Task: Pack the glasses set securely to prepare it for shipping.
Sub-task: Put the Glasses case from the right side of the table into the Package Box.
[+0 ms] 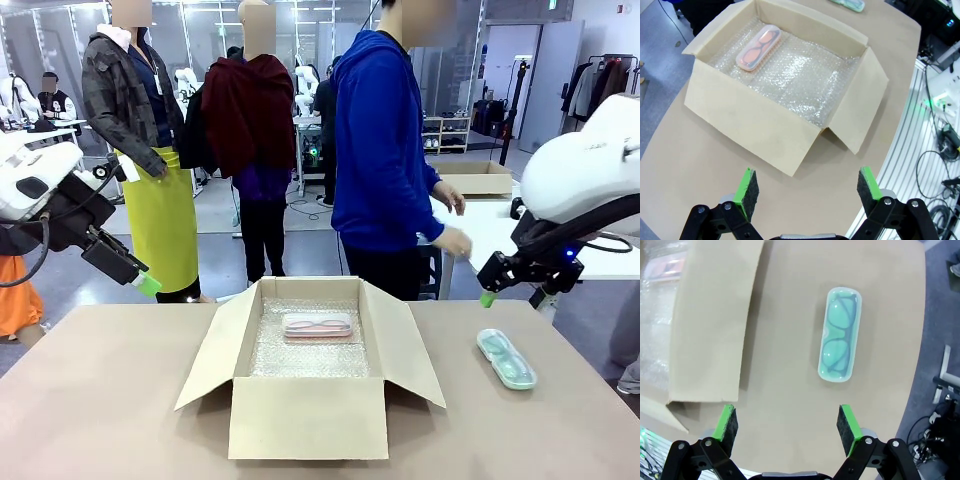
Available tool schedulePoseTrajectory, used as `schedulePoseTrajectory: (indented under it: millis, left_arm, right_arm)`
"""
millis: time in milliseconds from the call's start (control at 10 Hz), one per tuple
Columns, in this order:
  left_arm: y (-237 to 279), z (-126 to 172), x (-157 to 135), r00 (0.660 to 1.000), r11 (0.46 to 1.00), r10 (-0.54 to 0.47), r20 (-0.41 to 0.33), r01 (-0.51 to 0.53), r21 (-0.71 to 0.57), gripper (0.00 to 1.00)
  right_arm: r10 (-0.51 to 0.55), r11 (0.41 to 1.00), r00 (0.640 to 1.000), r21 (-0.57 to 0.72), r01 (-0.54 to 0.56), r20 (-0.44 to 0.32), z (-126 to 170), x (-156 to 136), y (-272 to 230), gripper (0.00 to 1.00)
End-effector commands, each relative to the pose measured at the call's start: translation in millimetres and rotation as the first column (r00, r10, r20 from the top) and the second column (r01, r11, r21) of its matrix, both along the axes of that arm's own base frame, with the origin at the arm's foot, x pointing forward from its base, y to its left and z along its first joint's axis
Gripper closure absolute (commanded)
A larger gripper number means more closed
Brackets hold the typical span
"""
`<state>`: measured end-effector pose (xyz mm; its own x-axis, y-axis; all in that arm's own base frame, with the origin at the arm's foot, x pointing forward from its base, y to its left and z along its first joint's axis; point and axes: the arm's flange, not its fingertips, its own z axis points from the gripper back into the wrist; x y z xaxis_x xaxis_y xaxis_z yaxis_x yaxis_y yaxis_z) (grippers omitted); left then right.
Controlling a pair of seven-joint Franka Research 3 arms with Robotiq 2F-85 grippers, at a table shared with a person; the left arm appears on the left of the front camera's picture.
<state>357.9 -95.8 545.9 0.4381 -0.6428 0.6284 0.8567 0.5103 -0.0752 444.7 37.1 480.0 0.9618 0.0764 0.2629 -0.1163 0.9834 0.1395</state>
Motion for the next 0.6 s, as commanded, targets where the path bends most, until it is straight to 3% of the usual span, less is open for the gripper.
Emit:
schedulePoseTrajectory:
  millis: [0,500]
  left_arm:
    - [3,1,1,1.0,1.0,-0.022,0.008,0.022,-0.016,0.0]
    - [3,1,1,1.0,1.0,-0.022,0.008,0.022,-0.016,0.0]
  right_arm:
    - [-0.076,0.996,0.997,-0.045,0.075,-0.022,-16,30,-4,0.0]
    - [-0.099,0.995,0.992,-0.027,0.098,-0.082,-110,68,-30,0.0]
